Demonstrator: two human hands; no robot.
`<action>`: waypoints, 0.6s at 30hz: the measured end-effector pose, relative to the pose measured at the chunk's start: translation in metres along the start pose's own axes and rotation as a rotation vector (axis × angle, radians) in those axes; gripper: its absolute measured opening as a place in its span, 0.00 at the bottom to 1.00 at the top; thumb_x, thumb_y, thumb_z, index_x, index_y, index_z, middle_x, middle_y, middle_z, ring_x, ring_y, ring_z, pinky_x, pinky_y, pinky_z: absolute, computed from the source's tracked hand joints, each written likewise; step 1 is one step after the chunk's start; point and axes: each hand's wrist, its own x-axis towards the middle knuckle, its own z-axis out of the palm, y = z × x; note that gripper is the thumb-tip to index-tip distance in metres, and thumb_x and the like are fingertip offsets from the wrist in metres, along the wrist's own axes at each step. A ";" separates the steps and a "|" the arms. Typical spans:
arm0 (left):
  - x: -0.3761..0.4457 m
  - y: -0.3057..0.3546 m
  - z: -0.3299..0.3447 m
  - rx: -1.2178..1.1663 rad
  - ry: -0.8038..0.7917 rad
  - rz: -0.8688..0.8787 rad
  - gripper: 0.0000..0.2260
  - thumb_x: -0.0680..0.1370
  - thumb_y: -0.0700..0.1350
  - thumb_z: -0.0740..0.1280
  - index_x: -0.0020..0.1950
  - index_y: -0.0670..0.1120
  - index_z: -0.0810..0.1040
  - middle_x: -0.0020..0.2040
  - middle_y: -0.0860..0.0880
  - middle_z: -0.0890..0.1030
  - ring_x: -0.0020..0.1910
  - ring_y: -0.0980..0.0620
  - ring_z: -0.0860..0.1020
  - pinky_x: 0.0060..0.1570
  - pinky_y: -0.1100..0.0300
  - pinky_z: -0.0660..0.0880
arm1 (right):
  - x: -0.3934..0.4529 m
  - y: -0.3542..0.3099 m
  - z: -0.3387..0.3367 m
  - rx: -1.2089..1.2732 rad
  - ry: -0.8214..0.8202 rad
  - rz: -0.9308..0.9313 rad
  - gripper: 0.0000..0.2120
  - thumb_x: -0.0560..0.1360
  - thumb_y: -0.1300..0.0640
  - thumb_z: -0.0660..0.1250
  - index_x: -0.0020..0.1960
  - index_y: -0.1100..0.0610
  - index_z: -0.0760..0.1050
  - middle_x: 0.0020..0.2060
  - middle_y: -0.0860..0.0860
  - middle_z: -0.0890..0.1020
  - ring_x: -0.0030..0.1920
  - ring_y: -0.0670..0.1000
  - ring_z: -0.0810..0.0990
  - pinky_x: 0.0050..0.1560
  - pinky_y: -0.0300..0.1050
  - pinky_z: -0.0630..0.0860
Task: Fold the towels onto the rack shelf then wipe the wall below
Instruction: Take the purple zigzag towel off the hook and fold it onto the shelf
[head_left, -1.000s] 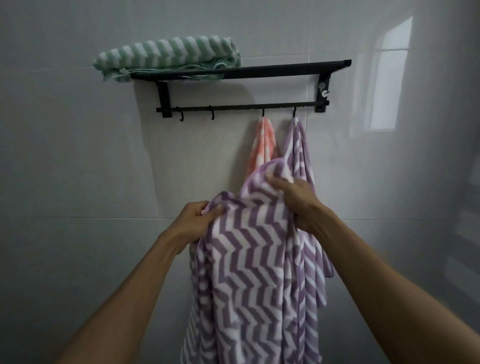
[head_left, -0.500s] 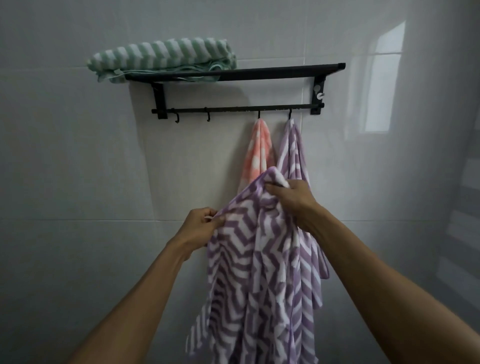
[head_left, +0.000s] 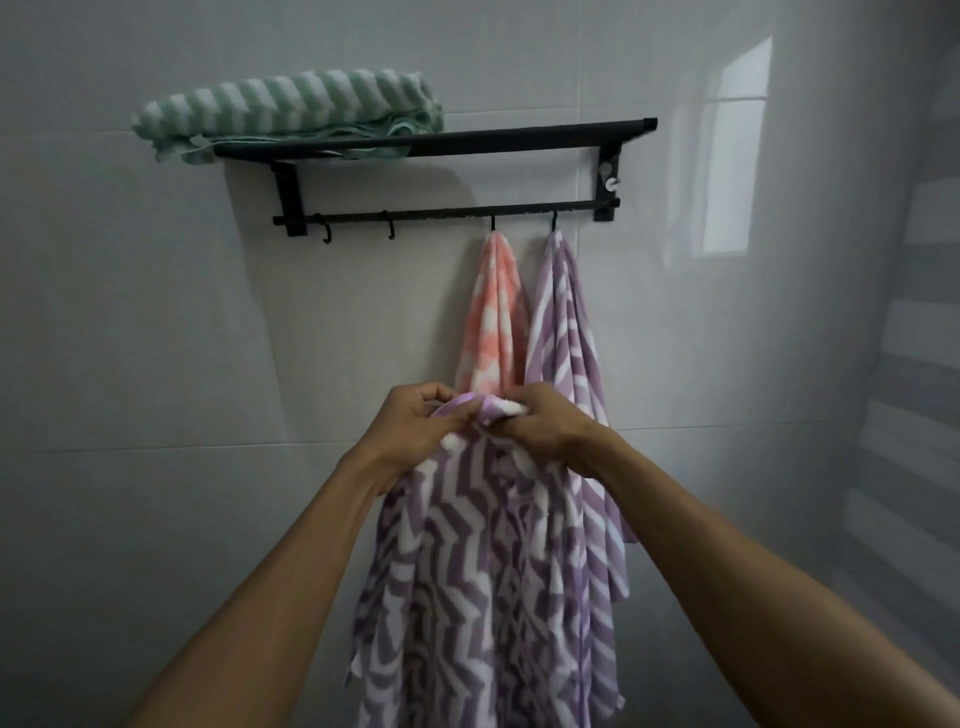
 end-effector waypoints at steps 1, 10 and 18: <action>-0.003 -0.004 -0.003 0.009 -0.022 -0.023 0.12 0.75 0.44 0.75 0.49 0.35 0.81 0.39 0.44 0.83 0.36 0.53 0.78 0.35 0.63 0.76 | 0.000 0.002 -0.001 0.028 0.063 0.000 0.06 0.76 0.56 0.71 0.45 0.58 0.83 0.41 0.53 0.83 0.45 0.52 0.81 0.51 0.51 0.79; -0.015 -0.051 -0.029 0.098 -0.040 -0.301 0.16 0.79 0.49 0.70 0.55 0.35 0.80 0.49 0.37 0.85 0.42 0.46 0.82 0.43 0.48 0.81 | 0.008 0.019 -0.027 0.152 0.461 0.194 0.09 0.74 0.48 0.69 0.48 0.53 0.83 0.45 0.51 0.84 0.51 0.56 0.83 0.56 0.54 0.81; 0.000 -0.004 0.002 0.039 -0.102 -0.006 0.09 0.80 0.46 0.68 0.51 0.42 0.85 0.42 0.49 0.85 0.40 0.59 0.80 0.44 0.63 0.78 | -0.007 0.001 0.003 -0.032 -0.114 -0.020 0.18 0.76 0.57 0.72 0.66 0.53 0.78 0.55 0.49 0.83 0.55 0.50 0.81 0.59 0.45 0.77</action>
